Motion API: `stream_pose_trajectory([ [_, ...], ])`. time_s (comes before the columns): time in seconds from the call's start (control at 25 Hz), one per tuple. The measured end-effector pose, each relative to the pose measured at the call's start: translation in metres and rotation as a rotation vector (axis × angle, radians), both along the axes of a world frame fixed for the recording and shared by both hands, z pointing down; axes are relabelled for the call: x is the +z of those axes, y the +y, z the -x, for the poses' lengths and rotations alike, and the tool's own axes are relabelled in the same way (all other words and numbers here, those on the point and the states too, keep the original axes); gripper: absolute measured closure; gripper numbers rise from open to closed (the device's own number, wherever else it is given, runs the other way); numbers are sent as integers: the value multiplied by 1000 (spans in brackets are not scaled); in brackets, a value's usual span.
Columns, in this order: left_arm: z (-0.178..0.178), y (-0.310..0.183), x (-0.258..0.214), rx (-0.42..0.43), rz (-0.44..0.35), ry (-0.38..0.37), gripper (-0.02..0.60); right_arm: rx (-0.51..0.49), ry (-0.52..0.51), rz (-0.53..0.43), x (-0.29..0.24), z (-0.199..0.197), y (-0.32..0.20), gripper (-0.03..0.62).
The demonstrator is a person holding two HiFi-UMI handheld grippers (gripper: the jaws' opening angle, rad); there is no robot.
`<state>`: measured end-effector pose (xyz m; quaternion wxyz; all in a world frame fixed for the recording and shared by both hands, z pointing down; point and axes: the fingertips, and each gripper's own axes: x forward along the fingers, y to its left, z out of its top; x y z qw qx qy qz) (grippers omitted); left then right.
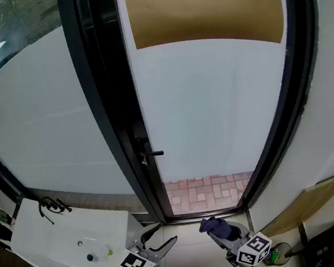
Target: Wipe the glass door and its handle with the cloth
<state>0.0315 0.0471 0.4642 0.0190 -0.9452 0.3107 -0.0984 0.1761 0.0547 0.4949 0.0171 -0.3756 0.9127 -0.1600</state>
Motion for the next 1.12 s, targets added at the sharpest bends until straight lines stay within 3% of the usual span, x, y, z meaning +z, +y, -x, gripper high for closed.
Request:
stream_pose_trajectory([
  [0.6,-15,-3,12,-37,20,-22,330,-50,41,-19,0,-17,-9,430],
  [1.12,-1,-83,3,22,-16,12,330,-63,114,-127,-30,31,-105,428],
])
